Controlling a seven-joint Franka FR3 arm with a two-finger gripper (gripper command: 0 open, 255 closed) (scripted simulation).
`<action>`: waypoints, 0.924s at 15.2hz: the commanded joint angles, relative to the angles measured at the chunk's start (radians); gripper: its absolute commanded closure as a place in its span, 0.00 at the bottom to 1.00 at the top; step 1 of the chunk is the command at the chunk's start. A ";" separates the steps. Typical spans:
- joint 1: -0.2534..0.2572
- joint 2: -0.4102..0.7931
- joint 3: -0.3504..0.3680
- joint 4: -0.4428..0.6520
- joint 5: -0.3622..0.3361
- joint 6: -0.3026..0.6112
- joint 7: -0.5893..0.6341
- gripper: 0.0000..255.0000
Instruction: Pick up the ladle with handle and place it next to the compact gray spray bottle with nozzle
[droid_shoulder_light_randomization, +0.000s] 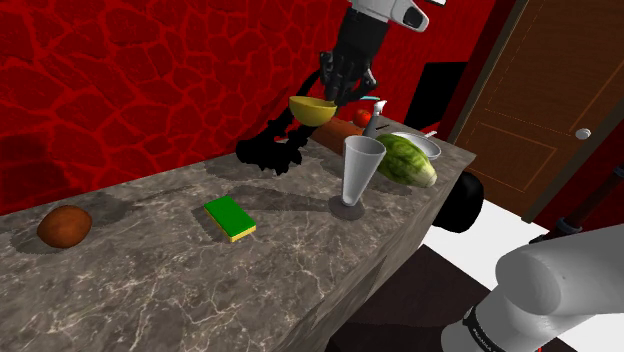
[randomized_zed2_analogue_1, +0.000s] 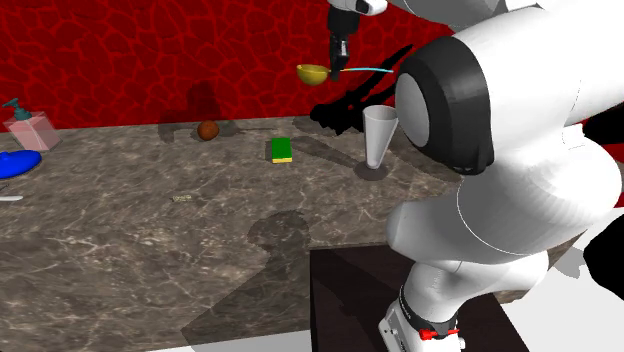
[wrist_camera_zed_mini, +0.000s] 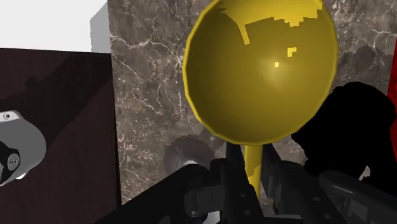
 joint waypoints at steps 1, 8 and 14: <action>-0.009 -0.004 -0.044 -0.013 -0.006 -0.005 -0.054 1.00; -0.056 0.029 -0.164 -0.019 -0.042 -0.008 -0.213 1.00; -0.104 0.095 -0.252 0.019 -0.080 -0.011 -0.338 1.00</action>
